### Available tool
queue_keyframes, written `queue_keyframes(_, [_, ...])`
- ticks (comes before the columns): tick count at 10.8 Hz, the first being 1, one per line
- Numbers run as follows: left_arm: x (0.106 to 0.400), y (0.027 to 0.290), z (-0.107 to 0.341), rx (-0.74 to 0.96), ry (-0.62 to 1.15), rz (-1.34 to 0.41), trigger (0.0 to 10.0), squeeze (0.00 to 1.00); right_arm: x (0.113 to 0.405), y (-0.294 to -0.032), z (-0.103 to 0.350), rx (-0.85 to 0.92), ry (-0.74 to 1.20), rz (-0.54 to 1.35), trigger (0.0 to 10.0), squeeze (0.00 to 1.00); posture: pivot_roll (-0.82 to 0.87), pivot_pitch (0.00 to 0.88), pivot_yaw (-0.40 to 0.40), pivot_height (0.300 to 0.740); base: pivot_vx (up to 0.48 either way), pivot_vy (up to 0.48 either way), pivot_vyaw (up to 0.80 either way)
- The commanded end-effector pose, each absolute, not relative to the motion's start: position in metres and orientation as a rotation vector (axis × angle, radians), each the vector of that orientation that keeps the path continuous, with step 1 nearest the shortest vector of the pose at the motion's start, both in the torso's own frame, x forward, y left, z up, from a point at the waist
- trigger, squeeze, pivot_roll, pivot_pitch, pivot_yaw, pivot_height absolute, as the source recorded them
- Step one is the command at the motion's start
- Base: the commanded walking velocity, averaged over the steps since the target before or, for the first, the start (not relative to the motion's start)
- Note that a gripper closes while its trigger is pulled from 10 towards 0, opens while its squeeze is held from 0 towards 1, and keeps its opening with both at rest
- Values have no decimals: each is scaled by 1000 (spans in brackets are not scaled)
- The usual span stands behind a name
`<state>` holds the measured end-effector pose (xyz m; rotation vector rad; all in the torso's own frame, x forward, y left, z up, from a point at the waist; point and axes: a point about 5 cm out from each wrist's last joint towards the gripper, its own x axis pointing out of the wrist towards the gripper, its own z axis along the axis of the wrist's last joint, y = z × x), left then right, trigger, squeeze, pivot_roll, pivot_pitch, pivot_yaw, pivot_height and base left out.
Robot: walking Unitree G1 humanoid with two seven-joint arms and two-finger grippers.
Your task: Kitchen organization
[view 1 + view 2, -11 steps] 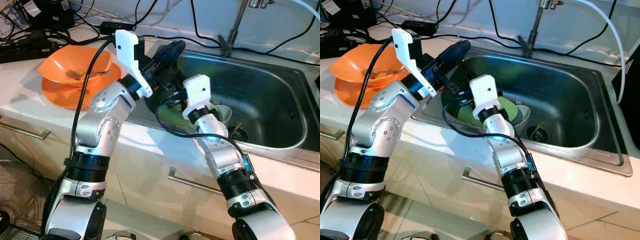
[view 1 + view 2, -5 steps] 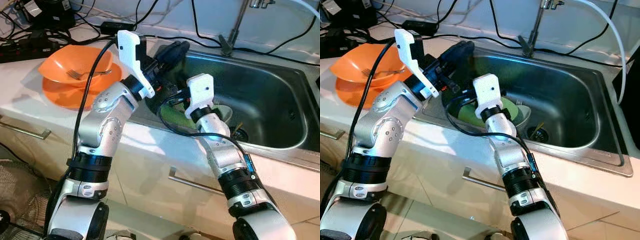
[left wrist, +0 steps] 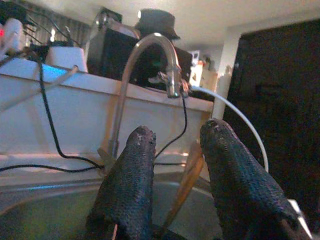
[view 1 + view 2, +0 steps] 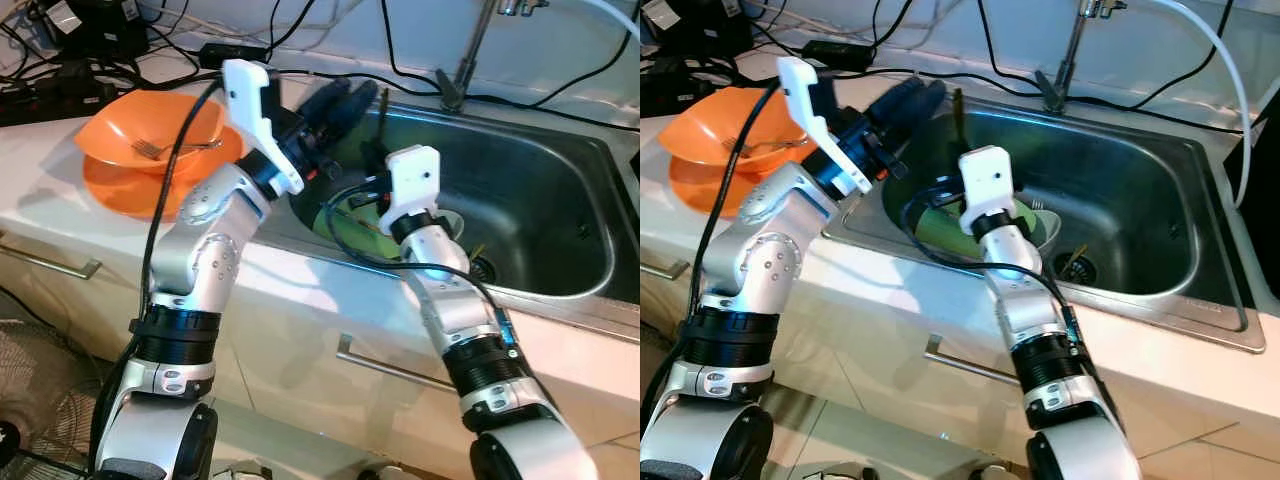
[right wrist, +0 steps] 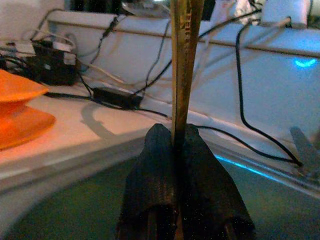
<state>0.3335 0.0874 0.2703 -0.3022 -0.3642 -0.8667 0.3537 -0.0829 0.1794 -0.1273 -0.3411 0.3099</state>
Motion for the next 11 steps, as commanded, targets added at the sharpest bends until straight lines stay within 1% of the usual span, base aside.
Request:
queue_keyframes(1, [330,88,276,-315,-396,-870,10000,0,356,-87,181,-131,-347,288,0,0,95,56,-13,740,0,0,0])
queue_keyframes(4, [330,96,265,-330,-367,-841,10000,0,368,-108,182,-181,-311,204,0,0,98,54,-15,740,0,0,0])
queue_keyframes(5, [332,99,258,-309,-337,-812,10000,0,374,-119,184,-203,-292,152,9843,0,97,55,-16,740,0,0,0])
queue_keyframes(6, [333,100,240,-195,-263,-776,10000,0,382,-135,186,-209,-253,74,10000,0,98,55,-17,740,0,0,0])
queue_keyframes(7, [334,100,230,-132,-218,-755,10000,0,385,-142,185,-221,-227,45,10000,0,100,56,-18,740,0,0,0])
queue_keyframes(8, [335,97,213,-28,-139,-738,10000,0,390,-150,182,-230,-174,-2,10000,0,101,55,-19,740,0,0,0])
queue_keyframes(10, [332,90,189,66,-39,-757,10000,0,396,-154,179,-209,-112,-24,10000,0,97,51,-20,740,0,0,0])
queue_keyframes(11, [332,88,181,76,0,-760,10000,0,398,-155,173,-206,-56,-33,10000,0,98,52,-22,740,0,0,0])
